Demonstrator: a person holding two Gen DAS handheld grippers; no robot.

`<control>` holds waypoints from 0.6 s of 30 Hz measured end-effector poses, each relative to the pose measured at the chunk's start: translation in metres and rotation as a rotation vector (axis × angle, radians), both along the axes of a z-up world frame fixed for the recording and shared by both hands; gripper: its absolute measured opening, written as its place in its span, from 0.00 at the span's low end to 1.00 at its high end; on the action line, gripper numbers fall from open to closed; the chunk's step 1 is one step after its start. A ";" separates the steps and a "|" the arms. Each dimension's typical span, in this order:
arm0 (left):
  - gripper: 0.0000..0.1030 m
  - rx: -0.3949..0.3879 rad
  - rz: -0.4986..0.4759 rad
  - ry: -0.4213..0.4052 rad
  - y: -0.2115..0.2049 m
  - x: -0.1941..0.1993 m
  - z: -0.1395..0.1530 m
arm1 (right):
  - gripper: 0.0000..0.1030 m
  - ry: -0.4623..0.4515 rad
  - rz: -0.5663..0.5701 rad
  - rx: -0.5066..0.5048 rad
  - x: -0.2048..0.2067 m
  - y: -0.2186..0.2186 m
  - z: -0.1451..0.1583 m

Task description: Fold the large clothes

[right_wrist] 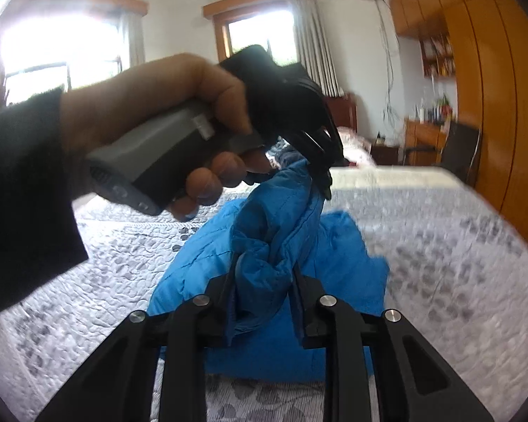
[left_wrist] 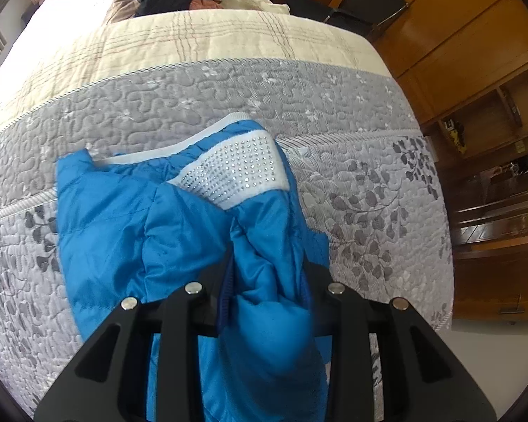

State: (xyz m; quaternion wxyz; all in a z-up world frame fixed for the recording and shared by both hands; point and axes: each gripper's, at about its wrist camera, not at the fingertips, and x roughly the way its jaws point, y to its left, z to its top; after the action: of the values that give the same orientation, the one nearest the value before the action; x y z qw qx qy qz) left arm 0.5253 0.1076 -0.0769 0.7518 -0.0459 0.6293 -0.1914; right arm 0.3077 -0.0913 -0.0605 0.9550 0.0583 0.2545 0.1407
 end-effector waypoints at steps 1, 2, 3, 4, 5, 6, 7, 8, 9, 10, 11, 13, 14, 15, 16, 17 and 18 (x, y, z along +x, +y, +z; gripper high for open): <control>0.31 0.004 0.002 -0.005 -0.004 0.000 -0.003 | 0.24 0.011 0.003 0.035 0.001 -0.008 -0.004; 0.33 0.007 0.005 -0.013 -0.008 0.000 -0.006 | 0.23 0.021 0.007 0.068 0.002 -0.017 -0.010; 0.33 0.010 0.006 -0.025 -0.013 -0.001 -0.009 | 0.23 0.033 0.006 0.092 0.002 -0.024 -0.015; 0.35 0.011 0.006 -0.034 -0.016 -0.001 -0.010 | 0.23 0.051 0.007 0.127 0.004 -0.034 -0.021; 0.37 0.008 0.005 -0.055 -0.020 -0.001 -0.012 | 0.23 0.063 0.008 0.148 0.004 -0.039 -0.026; 0.38 0.000 0.006 -0.069 -0.024 -0.002 -0.014 | 0.23 0.079 0.007 0.170 0.006 -0.045 -0.030; 0.38 -0.003 0.007 -0.078 -0.027 -0.002 -0.016 | 0.23 0.093 0.008 0.192 0.006 -0.051 -0.035; 0.40 -0.005 0.010 -0.089 -0.029 -0.002 -0.019 | 0.23 0.110 0.011 0.228 0.008 -0.058 -0.041; 0.40 -0.005 0.011 -0.100 -0.032 -0.003 -0.022 | 0.23 0.122 0.013 0.250 0.009 -0.062 -0.045; 0.40 -0.003 0.009 -0.113 -0.035 -0.004 -0.024 | 0.23 0.133 0.012 0.269 0.010 -0.066 -0.048; 0.40 -0.006 0.008 -0.132 -0.037 -0.005 -0.026 | 0.23 0.146 0.014 0.297 0.012 -0.072 -0.053; 0.43 -0.035 0.018 -0.160 -0.036 -0.006 -0.026 | 0.23 0.170 0.015 0.337 0.013 -0.078 -0.060; 0.50 -0.068 0.029 -0.175 -0.034 -0.007 -0.025 | 0.23 0.188 0.019 0.366 0.014 -0.082 -0.066; 0.51 -0.090 0.033 -0.188 -0.032 -0.008 -0.022 | 0.23 0.201 0.021 0.387 0.015 -0.085 -0.069; 0.56 -0.107 0.027 -0.205 -0.031 -0.009 -0.019 | 0.23 0.213 0.021 0.407 0.016 -0.088 -0.072; 0.62 -0.116 0.015 -0.238 -0.030 -0.013 -0.013 | 0.23 0.229 0.022 0.433 0.016 -0.092 -0.076; 0.65 -0.118 0.006 -0.268 -0.029 -0.016 -0.008 | 0.23 0.239 0.023 0.452 0.016 -0.094 -0.079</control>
State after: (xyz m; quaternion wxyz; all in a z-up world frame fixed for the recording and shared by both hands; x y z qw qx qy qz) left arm 0.5094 0.0784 -0.0845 0.8256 -0.0660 0.5108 -0.2304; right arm 0.3241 -0.1849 -0.1391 0.8791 0.2837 0.3285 0.1970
